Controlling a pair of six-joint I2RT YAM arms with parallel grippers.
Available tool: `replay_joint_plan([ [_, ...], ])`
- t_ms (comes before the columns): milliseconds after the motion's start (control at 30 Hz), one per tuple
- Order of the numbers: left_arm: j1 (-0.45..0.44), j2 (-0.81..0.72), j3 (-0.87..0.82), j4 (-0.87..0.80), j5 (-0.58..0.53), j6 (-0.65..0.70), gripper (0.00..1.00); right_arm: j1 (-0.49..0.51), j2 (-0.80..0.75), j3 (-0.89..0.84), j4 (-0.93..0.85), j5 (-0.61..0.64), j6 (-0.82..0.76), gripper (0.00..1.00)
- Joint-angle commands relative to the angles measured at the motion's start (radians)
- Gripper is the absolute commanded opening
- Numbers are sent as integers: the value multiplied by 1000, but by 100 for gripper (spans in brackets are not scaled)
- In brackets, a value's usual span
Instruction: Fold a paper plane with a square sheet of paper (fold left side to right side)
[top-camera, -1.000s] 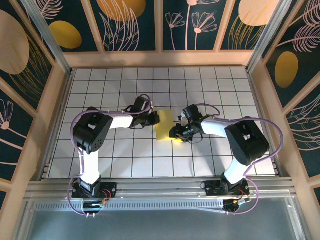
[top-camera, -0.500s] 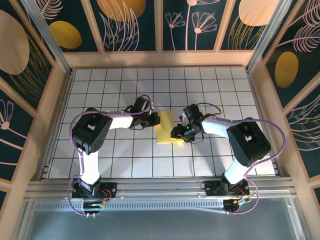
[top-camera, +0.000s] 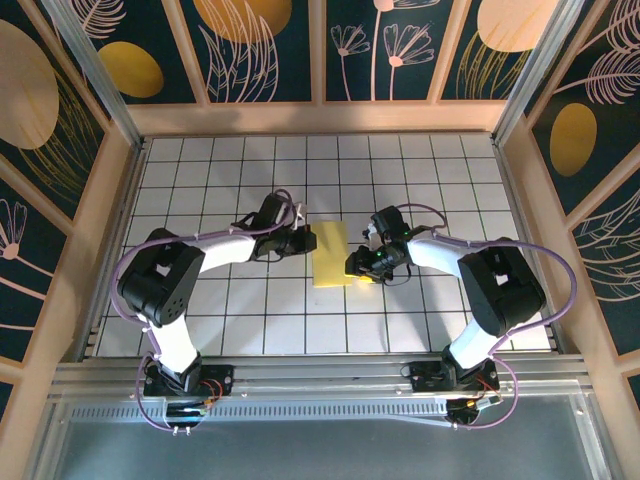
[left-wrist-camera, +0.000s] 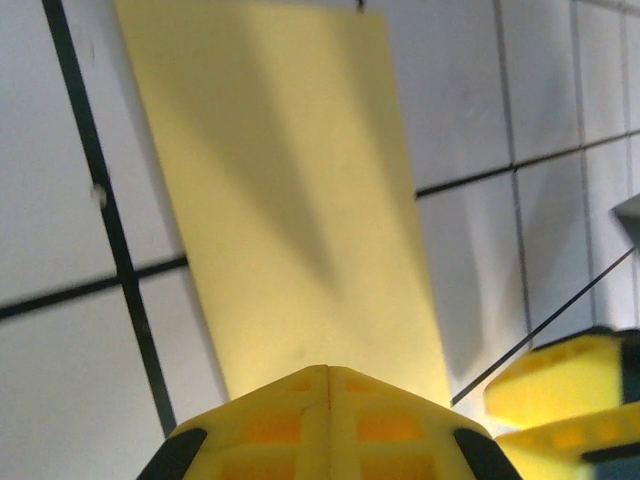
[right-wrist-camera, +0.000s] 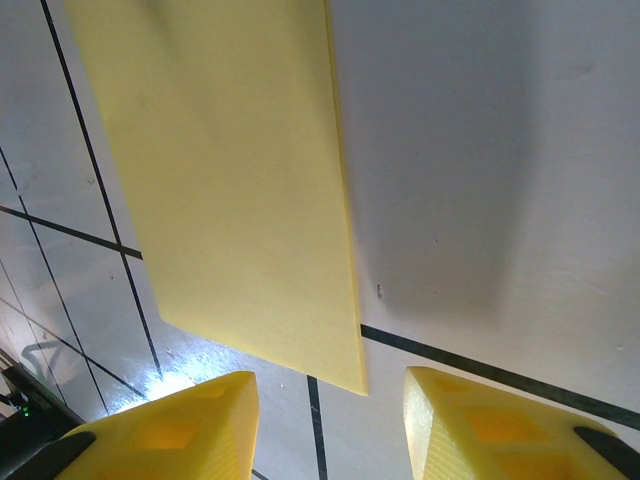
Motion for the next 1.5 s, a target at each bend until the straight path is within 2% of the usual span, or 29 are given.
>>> replay_joint_plan([
  [0,-17,-7,-29,-27,27,-22,1,-5,-10,24,-24,19,-23,43],
  [600,-23,70,-18,-53,-1,-3,0,-6,-7,23,-38,0,-21,43],
  [867,-24,67,-18,-97,-36,19,0,-4,-10,-1,-6,-59,15,45],
  [1467,-26,69,-19,-88,-36,18,0,20,51,-7,43,-78,45,44],
])
